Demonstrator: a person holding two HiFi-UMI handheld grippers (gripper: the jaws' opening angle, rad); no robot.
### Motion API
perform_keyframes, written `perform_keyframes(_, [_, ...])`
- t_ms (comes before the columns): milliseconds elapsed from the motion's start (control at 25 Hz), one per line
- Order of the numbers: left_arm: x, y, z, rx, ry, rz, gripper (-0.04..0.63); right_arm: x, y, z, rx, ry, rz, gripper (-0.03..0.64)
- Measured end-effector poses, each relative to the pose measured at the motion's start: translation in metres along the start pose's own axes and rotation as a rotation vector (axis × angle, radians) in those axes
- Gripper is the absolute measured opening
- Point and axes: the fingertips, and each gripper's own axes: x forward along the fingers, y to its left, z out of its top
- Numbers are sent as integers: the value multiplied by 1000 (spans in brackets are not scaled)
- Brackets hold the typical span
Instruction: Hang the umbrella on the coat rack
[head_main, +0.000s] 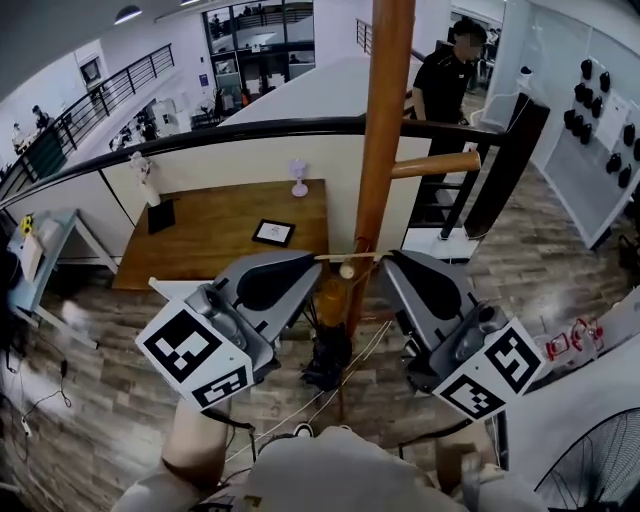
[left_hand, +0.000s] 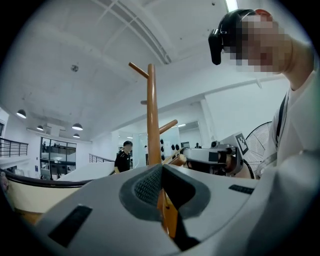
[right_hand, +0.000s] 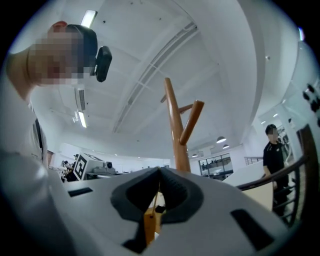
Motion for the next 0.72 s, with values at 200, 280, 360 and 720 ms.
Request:
perform_keyframes(200, [10,4,-14,-16,32,-41,3,0,-8,-14,3,28,-69,11])
perform_keyframes(280, [16,5,-20,-21,42,-53,3,-3,-13,-20,6,43,-94,11])
perform_keyframes(360, [22,5,-25,-26,51,-65,3,-4,-19,-26,7,60,-115,11])
perform_keyframes(720, [39,4,-50,-39,93,-99,3,-2,-27,-61,22,138,-152,12])
